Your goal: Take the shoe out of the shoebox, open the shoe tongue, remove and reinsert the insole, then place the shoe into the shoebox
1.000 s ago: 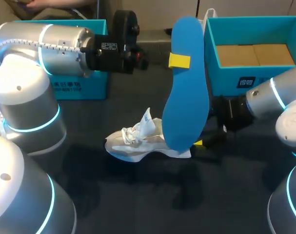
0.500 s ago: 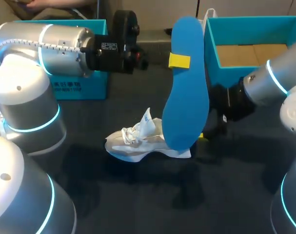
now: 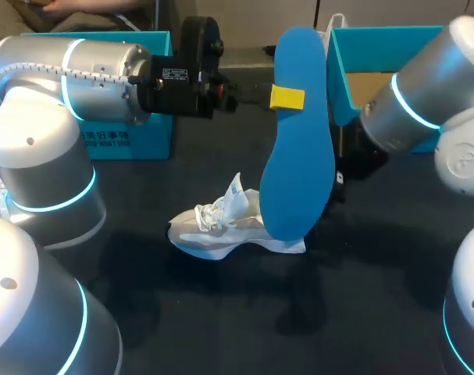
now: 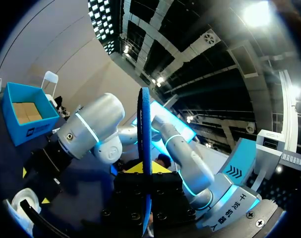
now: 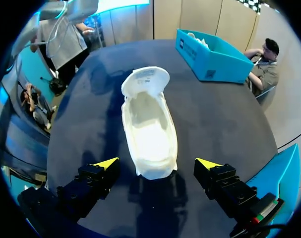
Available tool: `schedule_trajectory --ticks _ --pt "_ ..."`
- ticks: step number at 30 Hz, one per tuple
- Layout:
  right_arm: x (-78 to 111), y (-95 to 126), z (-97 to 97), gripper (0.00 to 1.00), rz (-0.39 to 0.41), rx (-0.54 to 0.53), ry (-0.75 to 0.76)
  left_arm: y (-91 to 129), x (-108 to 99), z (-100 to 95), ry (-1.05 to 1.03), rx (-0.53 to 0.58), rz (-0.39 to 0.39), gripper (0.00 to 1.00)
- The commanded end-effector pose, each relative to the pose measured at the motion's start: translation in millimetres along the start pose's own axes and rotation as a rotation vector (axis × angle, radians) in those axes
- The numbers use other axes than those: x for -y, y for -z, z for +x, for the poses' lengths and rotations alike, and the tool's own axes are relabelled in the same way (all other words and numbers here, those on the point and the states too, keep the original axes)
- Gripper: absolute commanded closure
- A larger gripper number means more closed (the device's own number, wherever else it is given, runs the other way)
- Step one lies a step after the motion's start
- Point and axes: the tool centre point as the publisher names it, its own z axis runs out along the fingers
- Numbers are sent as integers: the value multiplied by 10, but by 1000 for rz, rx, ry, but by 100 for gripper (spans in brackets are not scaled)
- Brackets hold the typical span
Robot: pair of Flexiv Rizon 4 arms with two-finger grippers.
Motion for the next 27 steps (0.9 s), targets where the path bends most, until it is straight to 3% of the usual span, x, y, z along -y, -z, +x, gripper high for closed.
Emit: schedule_trajectory --ticks 1,16,27 --pt "-80 17 -9 0 241 -1 2 -8 -9 -2 -1 1 1 100" --pt "-174 109 -7 0 321 26 -2 -8 -9 -2 -1 1 1 100" --pt "-267 71 3 0 320 37 41 -8 -9 -2 -1 1 1 100"
